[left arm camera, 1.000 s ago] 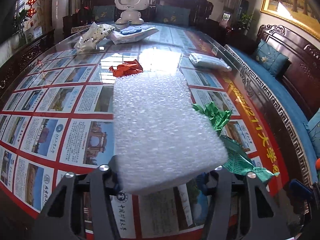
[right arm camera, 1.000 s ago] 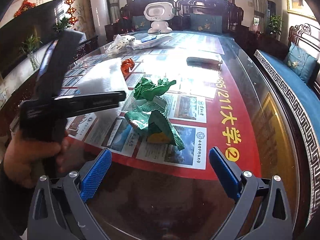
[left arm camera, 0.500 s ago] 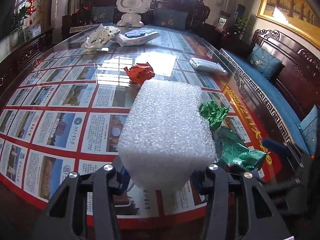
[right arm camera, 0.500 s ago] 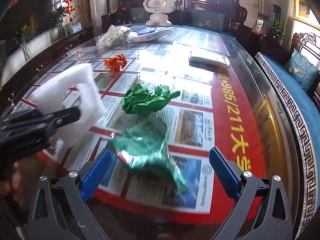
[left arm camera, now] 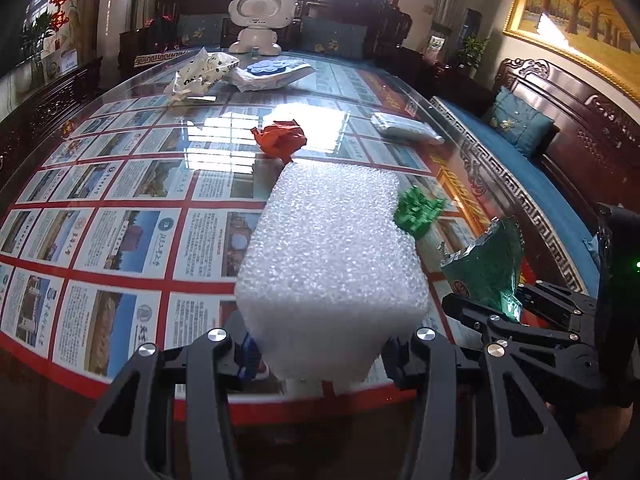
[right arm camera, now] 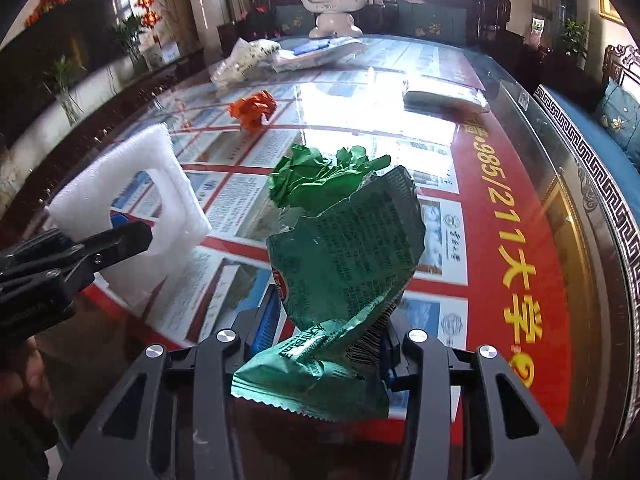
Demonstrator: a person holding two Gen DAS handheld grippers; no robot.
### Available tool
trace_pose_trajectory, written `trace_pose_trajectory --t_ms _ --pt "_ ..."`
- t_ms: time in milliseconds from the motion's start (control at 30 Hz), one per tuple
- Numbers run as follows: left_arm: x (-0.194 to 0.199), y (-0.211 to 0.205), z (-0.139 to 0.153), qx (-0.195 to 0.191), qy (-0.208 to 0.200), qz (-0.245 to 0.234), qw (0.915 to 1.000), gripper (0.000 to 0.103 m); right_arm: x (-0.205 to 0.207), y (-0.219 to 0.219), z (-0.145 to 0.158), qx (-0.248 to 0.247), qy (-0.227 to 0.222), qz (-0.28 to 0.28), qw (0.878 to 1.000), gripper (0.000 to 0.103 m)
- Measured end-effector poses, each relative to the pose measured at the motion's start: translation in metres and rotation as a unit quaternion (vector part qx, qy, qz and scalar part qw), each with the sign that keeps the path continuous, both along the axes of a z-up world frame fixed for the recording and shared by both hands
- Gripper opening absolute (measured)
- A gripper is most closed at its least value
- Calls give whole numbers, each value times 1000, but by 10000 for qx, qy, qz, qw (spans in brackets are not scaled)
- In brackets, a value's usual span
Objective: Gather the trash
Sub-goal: 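Grasp the white foam block with left tool while right tool grasps green snack bag, then carry foam block and snack bag to the bin and open both tools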
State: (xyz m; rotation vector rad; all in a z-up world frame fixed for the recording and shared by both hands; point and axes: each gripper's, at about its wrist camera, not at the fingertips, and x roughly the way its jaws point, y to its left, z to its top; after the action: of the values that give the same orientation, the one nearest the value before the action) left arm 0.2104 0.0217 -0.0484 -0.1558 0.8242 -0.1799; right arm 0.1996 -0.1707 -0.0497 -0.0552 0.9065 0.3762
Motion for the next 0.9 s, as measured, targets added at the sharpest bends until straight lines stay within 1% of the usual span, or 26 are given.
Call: trace_pose_trajectory --t_ms 133,233,333,367,400,567,633,667,733,767,833,900 --pt "-29 0 12 -66 -147 -139 9998 48 -34 -11 15 296 -171 -8 9994 41" --pt "-62 -1 24 -70 -293 -326 9990 48 -64 -18 29 442 -308 -7 9985 41" --pt "-100 -3 35 -78 -385 -545 9977 48 -103 -21 45 495 -490 67 9975 41" --pt "-109 -4 37 -83 -393 -601 9974 48 -119 -20 50 494 -568 120 9971 41" --pt "-125 -4 40 -113 -401 -696 9967 48 -137 -19 55 530 -639 153 9964 41" --pt "-195 -4 45 -157 -429 -1071 9932 48 -209 -13 68 654 -790 298 9943 41" --pt "-229 -1 41 -213 -347 -1198 9920 48 -238 -8 68 670 -782 367 9940 41" --pt "-238 0 38 -217 -318 -1219 9918 48 -249 -6 66 645 -768 394 9942 41" --pt "-265 2 28 -260 -158 -1316 9908 48 -279 0 59 538 -721 462 9949 41" --pt "-279 4 20 -336 -11 -1387 9898 48 -291 3 54 502 -683 490 9952 41" --pt "-298 6 2 -394 238 -1436 9886 48 -311 7 40 468 -564 515 9960 41" --pt "-311 5 -19 -286 440 -1458 9879 48 -329 12 18 451 -312 531 9971 41"
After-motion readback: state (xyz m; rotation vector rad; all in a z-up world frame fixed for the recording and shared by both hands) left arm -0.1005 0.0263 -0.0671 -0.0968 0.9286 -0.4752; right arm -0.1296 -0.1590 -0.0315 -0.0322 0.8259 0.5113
